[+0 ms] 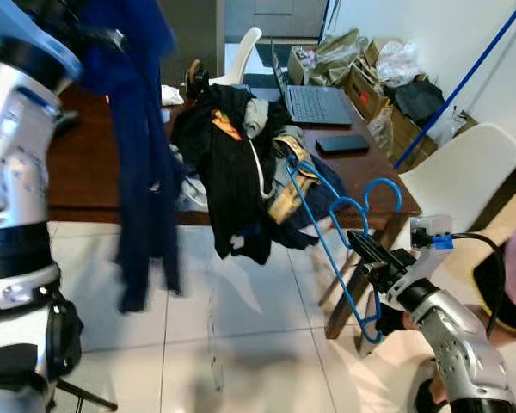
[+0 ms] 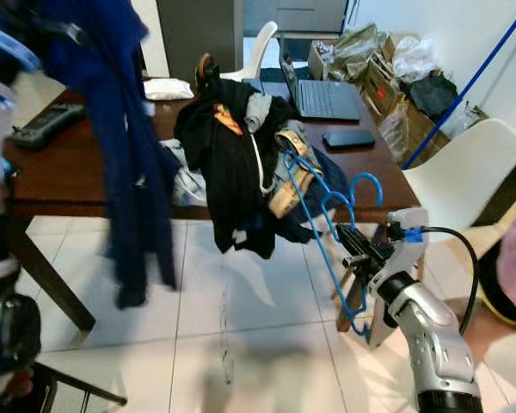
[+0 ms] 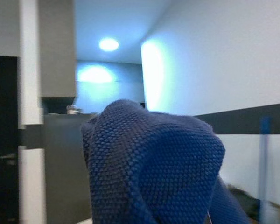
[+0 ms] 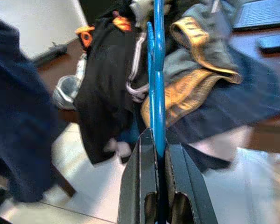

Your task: Hang hanger

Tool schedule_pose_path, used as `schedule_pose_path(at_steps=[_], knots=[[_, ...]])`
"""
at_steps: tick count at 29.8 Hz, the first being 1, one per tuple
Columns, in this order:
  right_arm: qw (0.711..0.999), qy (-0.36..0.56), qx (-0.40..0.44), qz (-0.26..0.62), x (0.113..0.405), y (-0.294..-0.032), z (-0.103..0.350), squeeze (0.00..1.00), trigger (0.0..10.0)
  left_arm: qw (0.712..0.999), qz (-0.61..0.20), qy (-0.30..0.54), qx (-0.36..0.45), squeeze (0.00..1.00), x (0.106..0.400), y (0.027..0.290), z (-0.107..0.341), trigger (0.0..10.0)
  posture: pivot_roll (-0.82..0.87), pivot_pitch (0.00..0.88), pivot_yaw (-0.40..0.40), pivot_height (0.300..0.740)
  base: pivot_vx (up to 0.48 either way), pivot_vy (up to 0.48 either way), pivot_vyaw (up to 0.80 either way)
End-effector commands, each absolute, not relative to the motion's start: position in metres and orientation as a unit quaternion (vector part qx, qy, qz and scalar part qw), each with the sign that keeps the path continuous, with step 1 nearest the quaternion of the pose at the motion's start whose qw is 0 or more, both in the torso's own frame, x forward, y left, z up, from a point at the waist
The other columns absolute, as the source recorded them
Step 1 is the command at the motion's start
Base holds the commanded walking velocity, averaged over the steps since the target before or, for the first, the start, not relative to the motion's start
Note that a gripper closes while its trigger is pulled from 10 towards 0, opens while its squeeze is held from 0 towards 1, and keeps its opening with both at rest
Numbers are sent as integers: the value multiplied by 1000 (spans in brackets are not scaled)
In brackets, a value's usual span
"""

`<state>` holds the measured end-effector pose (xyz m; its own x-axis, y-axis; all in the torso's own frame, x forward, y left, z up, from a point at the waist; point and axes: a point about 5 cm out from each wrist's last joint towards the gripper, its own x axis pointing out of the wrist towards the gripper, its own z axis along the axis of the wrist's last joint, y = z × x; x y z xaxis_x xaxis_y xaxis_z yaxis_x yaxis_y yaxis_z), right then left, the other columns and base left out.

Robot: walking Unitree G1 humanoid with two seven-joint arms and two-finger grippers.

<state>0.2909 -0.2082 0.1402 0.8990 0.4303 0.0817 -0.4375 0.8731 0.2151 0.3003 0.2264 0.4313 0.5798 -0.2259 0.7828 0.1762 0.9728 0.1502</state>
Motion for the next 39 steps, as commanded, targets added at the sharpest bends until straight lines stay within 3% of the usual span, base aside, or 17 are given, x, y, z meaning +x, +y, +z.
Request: schedule_pose_path(at_steps=[1,11,17,29,39], knots=[[965,-26,129,228,288,-210,143,0,10000,872,-112,-474,52,0,292,227,448,10000,-18,60,-26,740,442,0,0],[953,-47,166,247,285,-207,151,0,10000,831,-67,-540,116,0,269,242,507,10000,-15,55,-24,740,441,0,0],[958,-31,164,234,288,-207,147,0,10000,815,-73,-556,146,0,265,234,531,10000,-2,51,-27,740,441,0,0],[962,-23,158,222,289,-208,144,0,10000,838,-113,-517,135,0,293,221,513,10000,-7,52,-23,740,441,0,-651],[966,-21,157,204,290,-213,143,0,10000,866,-249,-427,74,0,325,185,460,10000,-10,60,-23,740,205,0,-160]])
